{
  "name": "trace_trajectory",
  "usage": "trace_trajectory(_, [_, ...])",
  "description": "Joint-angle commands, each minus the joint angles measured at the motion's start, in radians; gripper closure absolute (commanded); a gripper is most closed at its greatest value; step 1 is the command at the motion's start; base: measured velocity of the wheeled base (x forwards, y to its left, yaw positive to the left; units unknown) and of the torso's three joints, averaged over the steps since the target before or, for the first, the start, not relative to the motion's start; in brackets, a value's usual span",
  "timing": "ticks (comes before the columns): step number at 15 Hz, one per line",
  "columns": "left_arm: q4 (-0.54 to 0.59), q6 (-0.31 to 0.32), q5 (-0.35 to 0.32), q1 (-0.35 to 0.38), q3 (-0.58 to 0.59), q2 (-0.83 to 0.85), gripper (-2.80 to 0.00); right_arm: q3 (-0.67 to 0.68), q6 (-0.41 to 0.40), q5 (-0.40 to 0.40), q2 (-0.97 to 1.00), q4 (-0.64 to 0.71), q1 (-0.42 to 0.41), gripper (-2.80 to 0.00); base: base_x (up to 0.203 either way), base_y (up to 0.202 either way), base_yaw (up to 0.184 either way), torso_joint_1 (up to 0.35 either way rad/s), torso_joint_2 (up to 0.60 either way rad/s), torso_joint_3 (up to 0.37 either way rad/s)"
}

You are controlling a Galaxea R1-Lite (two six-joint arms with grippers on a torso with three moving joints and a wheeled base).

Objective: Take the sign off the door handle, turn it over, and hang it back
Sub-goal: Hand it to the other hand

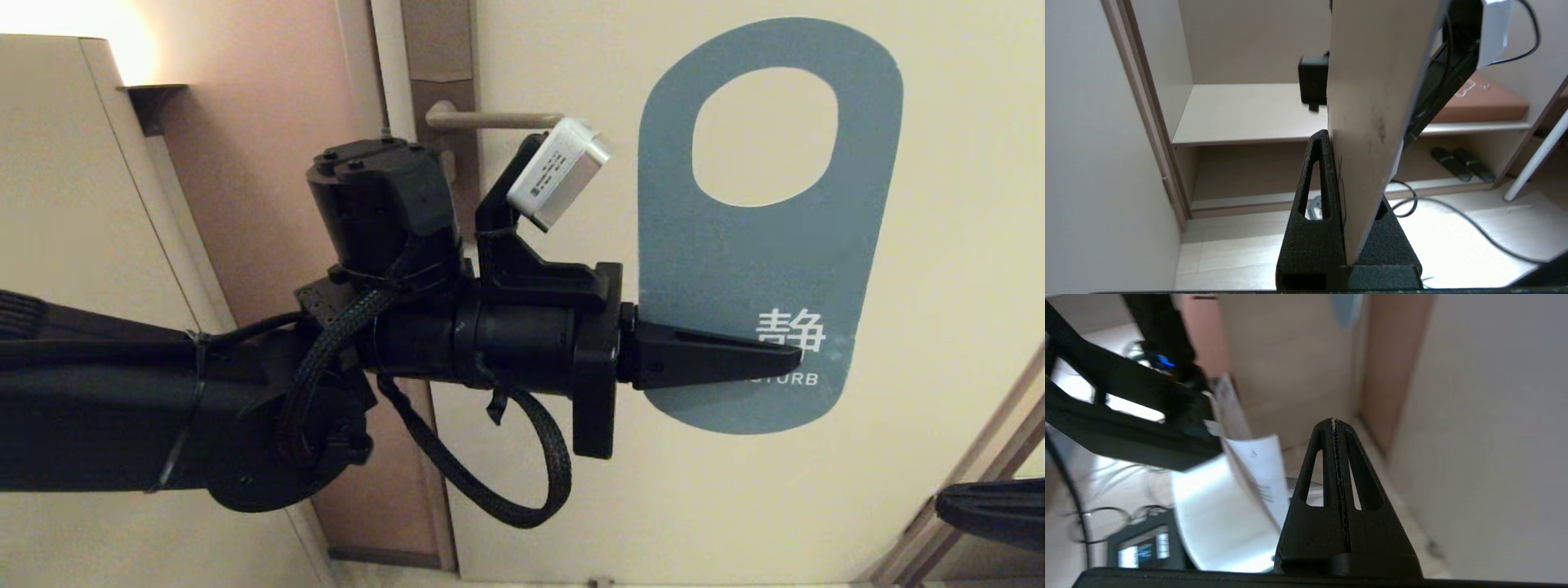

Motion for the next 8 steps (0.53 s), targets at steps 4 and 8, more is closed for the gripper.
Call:
trace_trajectory(4, [-0.1,-0.054,-0.004,0.001,-0.029,0.054,0.0,-0.024,0.015,0.022,0.087,0.0,0.023,-2.8,0.0,0.0,0.0,0.0,0.0,0.0])
trace_trajectory(8, [-0.104,-0.062,-0.004,0.001,-0.025,0.066,0.0,-0.024,0.014,0.018,0.105,-0.001,0.022,-2.8,0.0,0.0,0.0,0.0,0.0,0.0])
